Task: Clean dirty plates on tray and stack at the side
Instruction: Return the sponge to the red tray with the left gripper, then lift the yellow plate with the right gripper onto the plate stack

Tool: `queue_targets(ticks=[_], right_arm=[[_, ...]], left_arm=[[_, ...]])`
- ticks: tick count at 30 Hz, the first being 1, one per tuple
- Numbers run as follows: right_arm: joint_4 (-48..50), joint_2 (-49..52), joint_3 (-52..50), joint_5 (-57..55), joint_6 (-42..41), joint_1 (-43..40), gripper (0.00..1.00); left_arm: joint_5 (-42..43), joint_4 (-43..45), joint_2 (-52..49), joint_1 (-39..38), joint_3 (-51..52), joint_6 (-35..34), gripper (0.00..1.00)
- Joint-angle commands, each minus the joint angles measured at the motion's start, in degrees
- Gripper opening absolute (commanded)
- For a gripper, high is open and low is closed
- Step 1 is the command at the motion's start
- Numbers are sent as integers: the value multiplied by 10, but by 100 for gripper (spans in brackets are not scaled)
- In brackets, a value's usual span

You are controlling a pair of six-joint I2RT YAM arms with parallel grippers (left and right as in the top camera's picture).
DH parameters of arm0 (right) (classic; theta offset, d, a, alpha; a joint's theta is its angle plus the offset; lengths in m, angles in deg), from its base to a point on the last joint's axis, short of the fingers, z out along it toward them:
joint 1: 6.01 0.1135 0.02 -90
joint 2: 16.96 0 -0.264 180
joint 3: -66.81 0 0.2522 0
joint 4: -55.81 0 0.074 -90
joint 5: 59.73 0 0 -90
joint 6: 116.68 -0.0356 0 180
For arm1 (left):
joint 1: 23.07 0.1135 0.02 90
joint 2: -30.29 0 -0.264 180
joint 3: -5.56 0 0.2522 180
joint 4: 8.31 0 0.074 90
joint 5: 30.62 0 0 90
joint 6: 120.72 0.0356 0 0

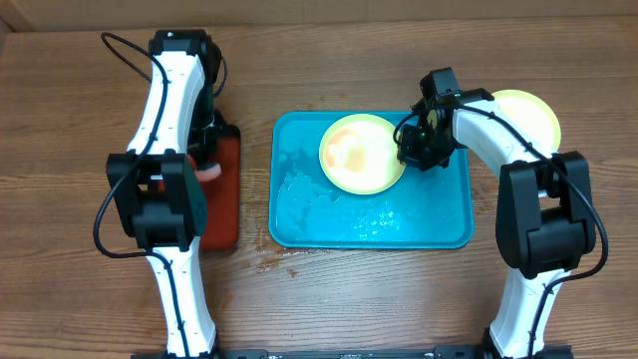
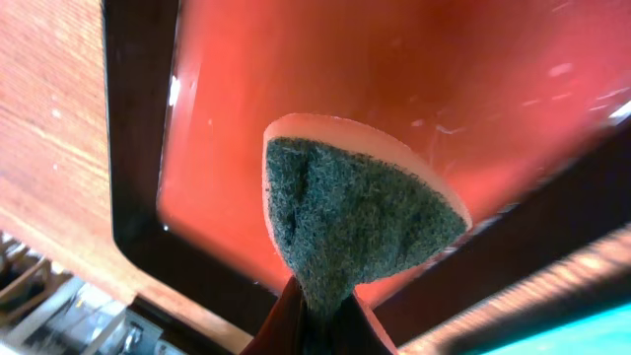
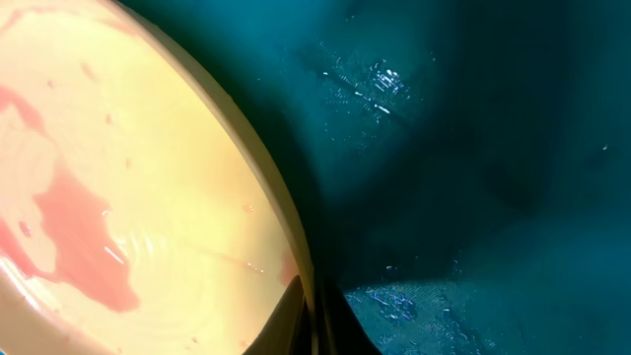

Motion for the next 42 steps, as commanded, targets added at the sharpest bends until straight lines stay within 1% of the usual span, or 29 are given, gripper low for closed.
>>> queue_targets(ticks=[1,4,7,9,14,17,18,19,20,21,22,23,24,27,32,34,38,40,42], right_arm=[[0,11,-11,-31,3,-3,4],[1,11,-11,-31,3,-3,4],[3,11,-11,-31,3,-3,4],[5,11,-11,-31,3,-3,4],[5,11,-11,-31,3,-3,4],[2,11,-11,-31,3,-3,4],[2,11,-11,-31,3,-3,4],[0,11,-11,-31,3,-3,4],[0,11,-11,-31,3,-3,4],[0,11,-11,-31,3,-3,4],[0,11,-11,-31,3,-3,4],[1,11,-11,-31,3,-3,4],[2,11,-11,-31,3,-3,4],[2,11,-11,-31,3,-3,4],[6,11,-9,-31,3,-3,4],[3,10,-3,-30,9,-3,4],[-14,-7,20,-35,51,3,4],[-23,-22,32,-62,62,11,4],[-33,-41,45,-130,62,27,4]], left_arm=[[-6,-2,3,23,27,12,5],[-2,6,3,42,32,23,5],[58,41,3,58,42,99,5],[83,60,3,62,56,118,4],[84,116,3,62,108,121,5],[82,141,3,67,123,121,5],[82,142,3,69,123,121,7],[82,142,3,72,123,122,13],[82,142,3,73,123,122,23],[82,142,3,75,123,124,37],[82,142,3,78,121,124,62],[82,142,3,80,120,124,96],[82,139,3,83,115,123,100],[82,116,3,90,82,120,100],[83,66,24,103,-15,117,100],[83,67,47,106,-44,117,100],[81,86,87,107,-72,117,100],[77,97,98,107,-72,118,99],[78,104,100,107,-72,117,100]])
